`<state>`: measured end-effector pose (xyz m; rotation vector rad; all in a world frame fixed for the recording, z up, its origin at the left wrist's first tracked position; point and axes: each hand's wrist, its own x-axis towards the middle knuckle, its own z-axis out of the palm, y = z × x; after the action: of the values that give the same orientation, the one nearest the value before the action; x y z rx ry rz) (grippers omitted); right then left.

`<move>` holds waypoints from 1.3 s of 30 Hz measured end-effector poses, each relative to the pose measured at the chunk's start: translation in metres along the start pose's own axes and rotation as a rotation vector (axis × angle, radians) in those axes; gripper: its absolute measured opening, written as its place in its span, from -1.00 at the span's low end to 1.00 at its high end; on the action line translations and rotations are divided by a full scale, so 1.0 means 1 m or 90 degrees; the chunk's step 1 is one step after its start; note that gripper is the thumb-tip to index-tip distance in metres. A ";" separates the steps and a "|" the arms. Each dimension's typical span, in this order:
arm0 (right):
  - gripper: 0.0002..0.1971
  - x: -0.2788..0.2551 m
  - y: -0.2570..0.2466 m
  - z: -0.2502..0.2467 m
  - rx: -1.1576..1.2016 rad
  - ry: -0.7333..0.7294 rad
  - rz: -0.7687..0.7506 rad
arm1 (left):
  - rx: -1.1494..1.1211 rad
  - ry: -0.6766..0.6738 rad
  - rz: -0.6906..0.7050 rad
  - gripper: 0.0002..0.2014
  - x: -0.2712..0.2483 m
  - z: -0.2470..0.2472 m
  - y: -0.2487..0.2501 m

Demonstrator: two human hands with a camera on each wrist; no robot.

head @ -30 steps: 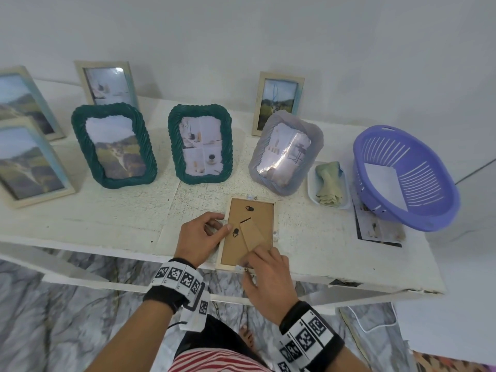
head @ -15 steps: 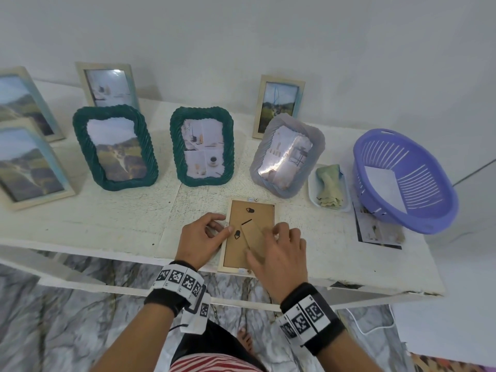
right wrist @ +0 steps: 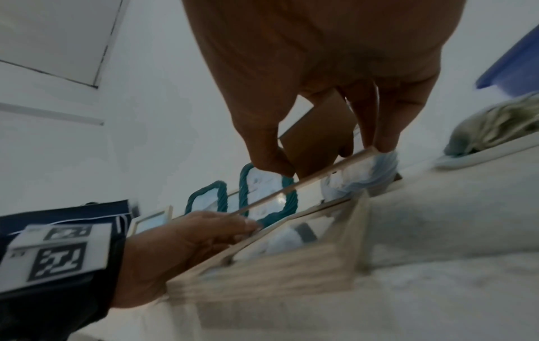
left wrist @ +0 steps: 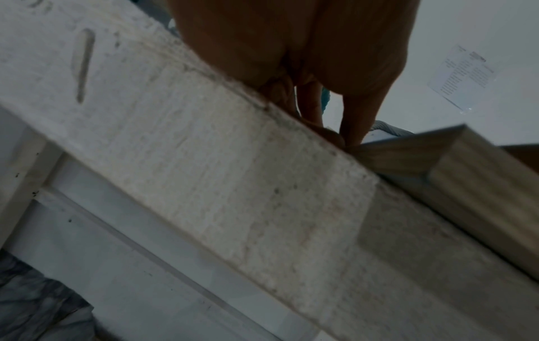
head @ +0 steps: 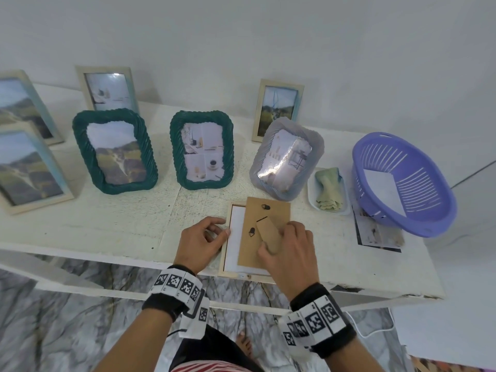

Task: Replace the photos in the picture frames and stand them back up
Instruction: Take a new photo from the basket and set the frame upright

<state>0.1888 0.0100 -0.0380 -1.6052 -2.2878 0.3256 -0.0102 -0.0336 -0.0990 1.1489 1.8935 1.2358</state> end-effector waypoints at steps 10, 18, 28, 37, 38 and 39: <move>-0.60 -0.015 0.085 -0.022 0.054 -0.075 0.133 | -0.013 0.005 -0.011 -0.81 0.000 0.001 -0.001; -0.49 -0.014 0.087 -0.010 -0.044 -0.098 0.125 | 0.001 0.005 -0.004 -0.81 -0.001 0.000 0.001; 0.02 0.002 0.014 0.012 -0.049 -0.241 -0.091 | 0.006 0.010 0.000 -0.81 -0.001 0.000 0.003; 0.23 0.020 0.005 0.036 -0.151 -0.314 -0.119 | -0.003 0.004 -0.002 -0.81 -0.001 -0.001 0.001; 0.23 0.021 0.004 0.036 -0.155 -0.315 -0.120 | -0.001 0.004 -0.002 -0.81 0.000 0.000 0.001; 0.23 0.022 0.003 0.037 -0.158 -0.318 -0.119 | 0.001 0.004 -0.001 -0.81 0.000 0.000 0.000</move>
<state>0.1706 0.0321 -0.0700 -1.5338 -2.9337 0.4506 -0.0103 -0.0341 -0.0987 1.1452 1.8999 1.2384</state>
